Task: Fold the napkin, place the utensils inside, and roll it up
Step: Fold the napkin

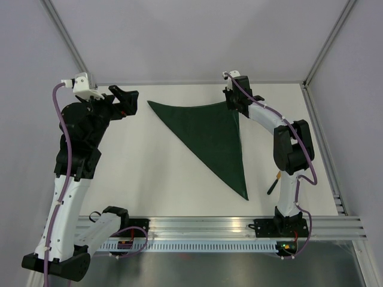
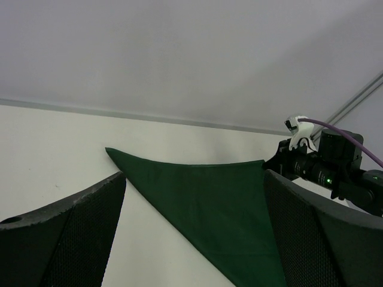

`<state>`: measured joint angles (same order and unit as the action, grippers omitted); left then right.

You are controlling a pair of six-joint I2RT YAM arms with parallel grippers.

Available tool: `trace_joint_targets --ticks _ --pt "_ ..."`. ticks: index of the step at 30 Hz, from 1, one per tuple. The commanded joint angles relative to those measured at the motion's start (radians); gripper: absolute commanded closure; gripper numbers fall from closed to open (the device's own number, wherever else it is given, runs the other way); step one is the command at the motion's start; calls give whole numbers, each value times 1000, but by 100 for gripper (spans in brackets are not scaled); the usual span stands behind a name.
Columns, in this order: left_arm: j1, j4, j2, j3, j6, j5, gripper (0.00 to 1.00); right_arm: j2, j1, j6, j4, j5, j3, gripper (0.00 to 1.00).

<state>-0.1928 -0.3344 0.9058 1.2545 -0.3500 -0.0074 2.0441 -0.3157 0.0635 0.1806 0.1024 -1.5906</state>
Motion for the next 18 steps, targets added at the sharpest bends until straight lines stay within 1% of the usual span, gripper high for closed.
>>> trace_joint_targets --ticks 1,10,12,15,16,18 --pt "3 32 1 0 -37 29 0 16 4 -11 8 2 -43 100" --pt "1 40 1 -20 -41 27 0 48 6 -5 2 28 -34 99" --pt "1 46 1 -30 -44 29 0 60 7 -5 5 45 -43 95" --pt "1 52 -5 -41 -44 27 0 83 10 -5 13 68 -60 80" --pt "3 52 -5 -44 -44 27 0 90 13 -5 20 82 -66 72" --pt "1 58 -13 -55 -44 27 0 111 17 -4 28 100 -83 62"
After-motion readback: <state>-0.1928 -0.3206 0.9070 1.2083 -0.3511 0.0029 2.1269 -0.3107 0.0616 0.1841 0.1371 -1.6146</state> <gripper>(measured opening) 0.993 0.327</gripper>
